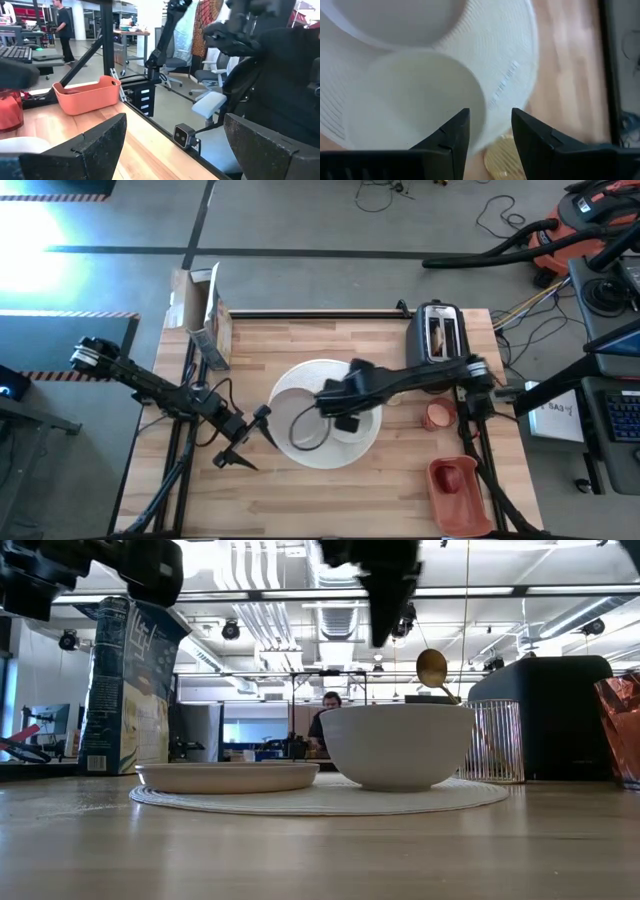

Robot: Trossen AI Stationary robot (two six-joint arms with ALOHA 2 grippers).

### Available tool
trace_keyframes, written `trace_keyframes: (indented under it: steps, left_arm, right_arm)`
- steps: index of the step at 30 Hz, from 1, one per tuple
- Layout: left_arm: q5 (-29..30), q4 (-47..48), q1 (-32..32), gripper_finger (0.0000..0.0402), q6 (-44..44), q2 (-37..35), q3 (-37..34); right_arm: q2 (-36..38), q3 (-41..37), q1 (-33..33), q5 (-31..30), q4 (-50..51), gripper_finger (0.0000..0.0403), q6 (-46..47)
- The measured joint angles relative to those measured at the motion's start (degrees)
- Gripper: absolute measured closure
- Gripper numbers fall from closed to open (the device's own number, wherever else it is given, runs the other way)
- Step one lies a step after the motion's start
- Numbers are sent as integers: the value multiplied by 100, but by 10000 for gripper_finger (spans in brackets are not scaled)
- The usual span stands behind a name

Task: Arrange a breakfast setting
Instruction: Move the cutlery to the top center of the table

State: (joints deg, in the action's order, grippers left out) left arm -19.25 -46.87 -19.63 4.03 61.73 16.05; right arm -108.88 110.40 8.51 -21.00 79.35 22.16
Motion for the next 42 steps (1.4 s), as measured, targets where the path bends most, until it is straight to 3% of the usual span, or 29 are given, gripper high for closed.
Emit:
trace_keyframes:
  steps: [9, 16, 27, 42]
  left_arm:
    - [2, -15, -84, 84, -9, 0, -2]
    - [17, -158, -84, 84, -98, 0, -2]
    - [20, -171, -82, 84, -98, 0, 33]
    - [22, -113, -82, 84, -98, 0, 39]
  right_arm:
    - [2177, -2799, 27, -40, -357, 266, 2508]
    - [2997, -4149, 10, 344, -1165, 266, 3791]
    - [2717, -4630, -18, 443, -1520, 266, 3579]
    - [2529, -4213, -225, 164, -1559, 266, 3063]
